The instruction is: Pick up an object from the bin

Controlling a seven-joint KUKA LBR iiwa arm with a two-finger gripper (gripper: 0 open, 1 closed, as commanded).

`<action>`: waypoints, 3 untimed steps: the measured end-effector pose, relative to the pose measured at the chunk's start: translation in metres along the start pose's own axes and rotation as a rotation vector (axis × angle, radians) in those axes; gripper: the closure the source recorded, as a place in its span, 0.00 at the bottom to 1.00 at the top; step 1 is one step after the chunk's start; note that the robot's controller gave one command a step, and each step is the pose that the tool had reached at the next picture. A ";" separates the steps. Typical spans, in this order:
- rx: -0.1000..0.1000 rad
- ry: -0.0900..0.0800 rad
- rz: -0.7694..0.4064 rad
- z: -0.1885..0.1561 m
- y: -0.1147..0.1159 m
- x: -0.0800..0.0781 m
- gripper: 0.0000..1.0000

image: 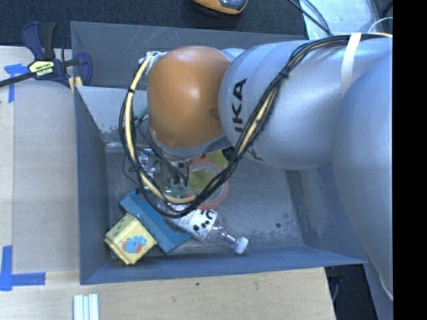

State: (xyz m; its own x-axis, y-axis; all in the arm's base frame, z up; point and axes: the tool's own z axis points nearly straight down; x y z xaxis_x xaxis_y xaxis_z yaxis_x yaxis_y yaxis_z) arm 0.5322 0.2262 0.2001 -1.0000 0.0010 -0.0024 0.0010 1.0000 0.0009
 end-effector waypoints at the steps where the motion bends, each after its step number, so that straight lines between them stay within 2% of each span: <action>1: 0.000 0.000 -0.332 0.008 -0.037 -0.018 1.00; 2: -0.001 0.001 -0.093 0.025 -0.023 0.006 1.00; 3: -0.005 -0.007 -0.123 0.036 -0.041 0.003 1.00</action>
Offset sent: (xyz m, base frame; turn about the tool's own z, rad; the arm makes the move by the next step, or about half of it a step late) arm -0.0059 -0.0237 -0.0246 -0.0908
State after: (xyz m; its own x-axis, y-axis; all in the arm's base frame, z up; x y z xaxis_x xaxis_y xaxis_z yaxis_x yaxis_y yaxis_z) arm 0.5290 0.1853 0.1645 -0.9925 -0.1215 -0.0096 -0.1216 0.9926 0.0047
